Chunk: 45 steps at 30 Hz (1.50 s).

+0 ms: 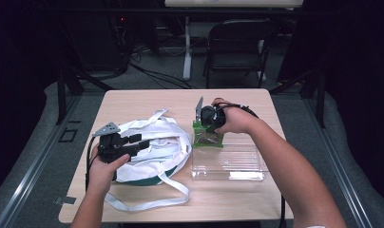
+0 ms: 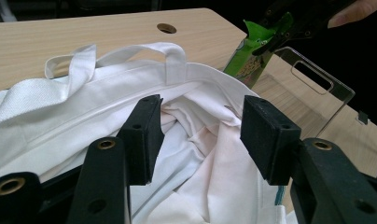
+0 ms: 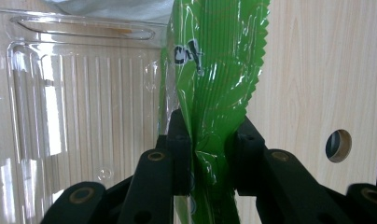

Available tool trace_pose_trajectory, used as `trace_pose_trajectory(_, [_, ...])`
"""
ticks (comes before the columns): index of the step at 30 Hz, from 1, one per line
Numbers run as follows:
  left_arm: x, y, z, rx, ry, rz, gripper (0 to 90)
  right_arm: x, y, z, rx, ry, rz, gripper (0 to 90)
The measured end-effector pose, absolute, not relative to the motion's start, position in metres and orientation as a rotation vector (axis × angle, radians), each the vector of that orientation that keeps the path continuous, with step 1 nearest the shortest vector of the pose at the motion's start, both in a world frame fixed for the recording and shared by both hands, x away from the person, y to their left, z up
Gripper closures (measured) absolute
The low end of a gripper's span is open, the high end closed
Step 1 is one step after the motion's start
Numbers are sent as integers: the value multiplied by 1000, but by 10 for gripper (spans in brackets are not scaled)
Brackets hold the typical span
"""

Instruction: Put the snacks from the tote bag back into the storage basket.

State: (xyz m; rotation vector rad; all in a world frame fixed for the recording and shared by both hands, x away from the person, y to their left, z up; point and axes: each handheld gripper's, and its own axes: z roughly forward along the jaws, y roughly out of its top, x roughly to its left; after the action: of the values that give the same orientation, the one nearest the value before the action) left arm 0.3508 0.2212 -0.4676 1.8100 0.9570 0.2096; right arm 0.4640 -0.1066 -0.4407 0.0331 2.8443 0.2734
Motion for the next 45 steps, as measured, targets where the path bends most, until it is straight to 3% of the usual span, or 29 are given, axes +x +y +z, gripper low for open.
trace_pose_trajectory(17, [351, 221, -469, 1813, 966, 208, 484, 467, -105, -445, 63, 2840, 270, 692])
trace_pose_trajectory(45, [351, 221, -468, 1810, 965, 212, 484, 467, -107, -440, 101, 2800, 322, 489])
